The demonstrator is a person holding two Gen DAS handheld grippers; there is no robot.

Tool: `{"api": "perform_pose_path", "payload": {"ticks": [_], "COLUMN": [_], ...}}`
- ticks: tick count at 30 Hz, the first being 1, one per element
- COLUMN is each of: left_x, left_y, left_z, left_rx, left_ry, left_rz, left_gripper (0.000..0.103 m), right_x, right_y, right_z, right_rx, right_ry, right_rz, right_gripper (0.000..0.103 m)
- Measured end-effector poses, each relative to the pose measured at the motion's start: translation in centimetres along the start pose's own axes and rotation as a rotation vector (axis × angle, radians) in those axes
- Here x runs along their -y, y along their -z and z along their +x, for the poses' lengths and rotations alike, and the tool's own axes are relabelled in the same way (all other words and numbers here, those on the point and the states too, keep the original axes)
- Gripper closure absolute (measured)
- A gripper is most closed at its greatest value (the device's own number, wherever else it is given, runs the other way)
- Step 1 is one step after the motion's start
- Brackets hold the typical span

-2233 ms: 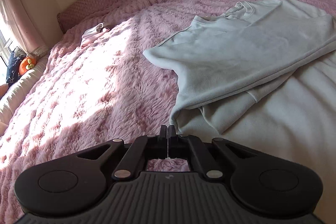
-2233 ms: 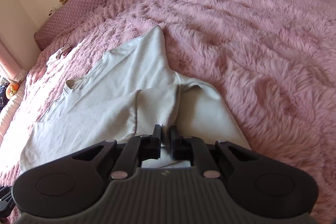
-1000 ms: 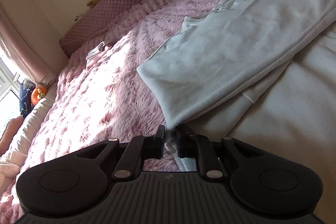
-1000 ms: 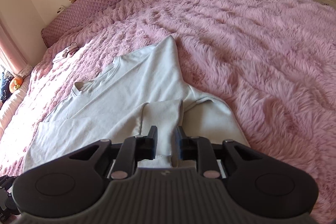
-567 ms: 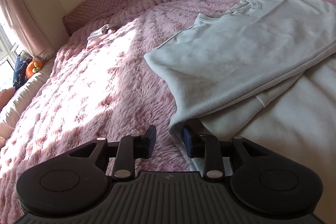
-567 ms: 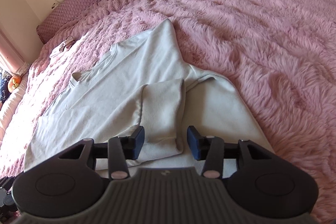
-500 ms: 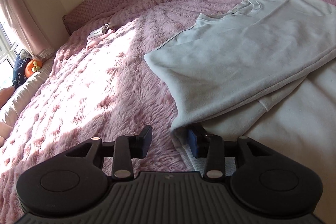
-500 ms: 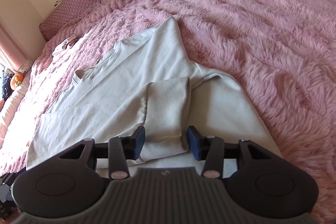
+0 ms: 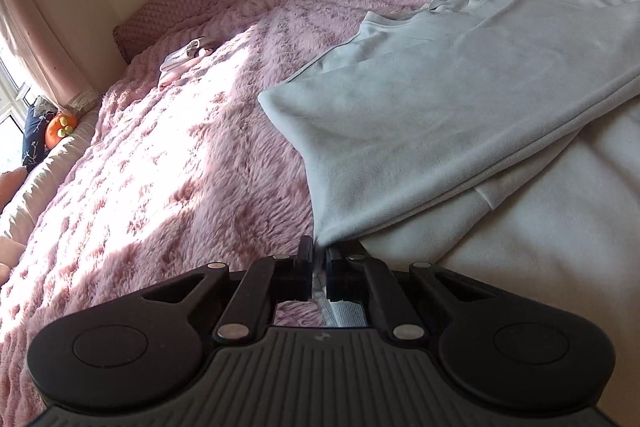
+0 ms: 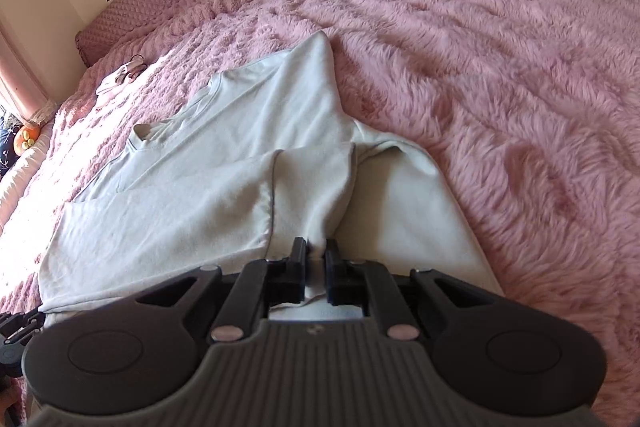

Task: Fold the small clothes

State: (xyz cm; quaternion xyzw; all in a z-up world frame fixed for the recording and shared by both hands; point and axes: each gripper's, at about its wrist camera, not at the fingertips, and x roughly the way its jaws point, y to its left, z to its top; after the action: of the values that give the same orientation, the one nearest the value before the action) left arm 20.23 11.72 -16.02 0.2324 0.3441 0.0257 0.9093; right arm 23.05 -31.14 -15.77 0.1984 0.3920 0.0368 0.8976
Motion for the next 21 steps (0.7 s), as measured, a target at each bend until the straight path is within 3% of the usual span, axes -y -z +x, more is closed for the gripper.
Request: {"api": "perform_pose_path", "payload": {"ticks": [1,2,3,7,9,11,13,17,21], "left_x": [0.0,-0.1,-0.3,-1.1,-1.3,-1.4,-1.3,-1.3,-1.7], "left_y": [-0.1,-0.2,-0.2,-0.3,-1.0,-2.6,-4.0,-5.4,-4.9], "left_z": [-0.3,-0.7,-1.1,-4.1,-5.6,-6.4,-6.1,-3.9,-0.8], "left_rx": [0.0,0.003,0.001,0.044,0.104,0.177,0.222,0.246,0.154], "left_ry": [-0.002,-0.012,-0.023,-0.074,-0.04,0.049,0.116,0.254,0.297], "left_rz": [0.005,0.014,0.027,0.038,0.024,-0.042,-0.116,-0.274,-0.415], "left_gripper": [0.095,0.086,0.084,0.079,0.071,0.044,0.035,0.035,0.035], "right_x": [0.1,0.2,0.3,-0.4,-1.3,-2.5,-3.5,-5.1,-5.1], "right_y": [0.1,0.0,-0.2,-0.9,-1.5,-2.2,-2.7,-2.8,-2.1], "right_z": [0.0,-0.3,-0.7,-3.0,-3.2,-2.6,-1.6,0.5,2.1], "right_rx": [0.003,0.01,0.022,0.134,0.177,0.189,0.179,0.13,0.069], "right_ry": [-0.003,-0.001,0.004,-0.011,-0.053,-0.078,-0.098,-0.116,-0.05], "right_rz": [-0.004,0.001,0.012,-0.043,-0.1,-0.143,-0.156,-0.19,-0.245], "right_gripper": [0.099,0.093,0.084,0.081,0.077,0.072,0.072,0.073,0.073]}}
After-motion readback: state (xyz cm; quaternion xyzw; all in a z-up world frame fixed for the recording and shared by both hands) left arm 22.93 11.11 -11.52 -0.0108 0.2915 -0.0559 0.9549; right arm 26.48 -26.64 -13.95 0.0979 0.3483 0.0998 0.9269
